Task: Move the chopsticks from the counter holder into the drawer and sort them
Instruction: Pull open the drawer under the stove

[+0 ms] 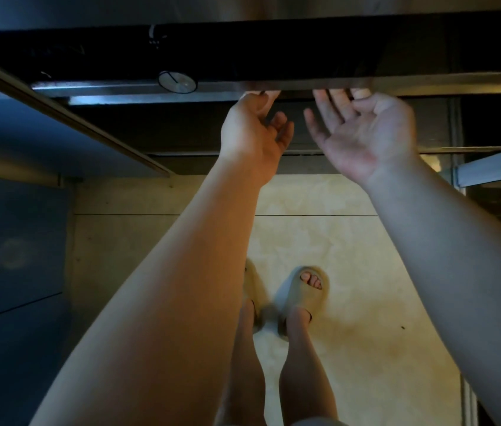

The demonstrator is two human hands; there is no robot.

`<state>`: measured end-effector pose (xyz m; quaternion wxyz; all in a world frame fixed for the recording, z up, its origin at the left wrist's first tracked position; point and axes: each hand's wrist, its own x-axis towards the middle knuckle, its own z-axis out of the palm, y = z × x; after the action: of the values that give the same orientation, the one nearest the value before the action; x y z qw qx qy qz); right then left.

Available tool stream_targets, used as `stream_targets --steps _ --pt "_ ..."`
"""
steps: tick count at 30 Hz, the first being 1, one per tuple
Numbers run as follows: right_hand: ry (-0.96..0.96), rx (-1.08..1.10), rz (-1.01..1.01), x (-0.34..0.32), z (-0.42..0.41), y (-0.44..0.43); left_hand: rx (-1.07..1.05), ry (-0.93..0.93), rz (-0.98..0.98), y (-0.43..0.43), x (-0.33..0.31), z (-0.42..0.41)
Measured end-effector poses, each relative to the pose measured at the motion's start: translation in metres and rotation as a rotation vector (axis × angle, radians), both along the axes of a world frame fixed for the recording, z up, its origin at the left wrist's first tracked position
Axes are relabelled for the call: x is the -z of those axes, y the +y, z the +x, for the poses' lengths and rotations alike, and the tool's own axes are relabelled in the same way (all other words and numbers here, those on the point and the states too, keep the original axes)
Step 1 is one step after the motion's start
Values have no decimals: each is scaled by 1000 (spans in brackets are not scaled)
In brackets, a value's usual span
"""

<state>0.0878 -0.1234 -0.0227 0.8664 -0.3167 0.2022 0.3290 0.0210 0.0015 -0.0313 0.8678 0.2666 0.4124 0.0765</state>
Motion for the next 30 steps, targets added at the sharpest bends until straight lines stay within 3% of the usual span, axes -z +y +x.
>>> stream_targets --steps 5,14,30 --pt "27 -50 -30 4 -12 -12 48 64 69 -2 2 -14" --pt "101 -113 -44 5 -66 -48 71 141 -39 -29 1 -70" --pt "414 -117 -179 -37 -147 -98 92 535 -120 -77 -34 -151"
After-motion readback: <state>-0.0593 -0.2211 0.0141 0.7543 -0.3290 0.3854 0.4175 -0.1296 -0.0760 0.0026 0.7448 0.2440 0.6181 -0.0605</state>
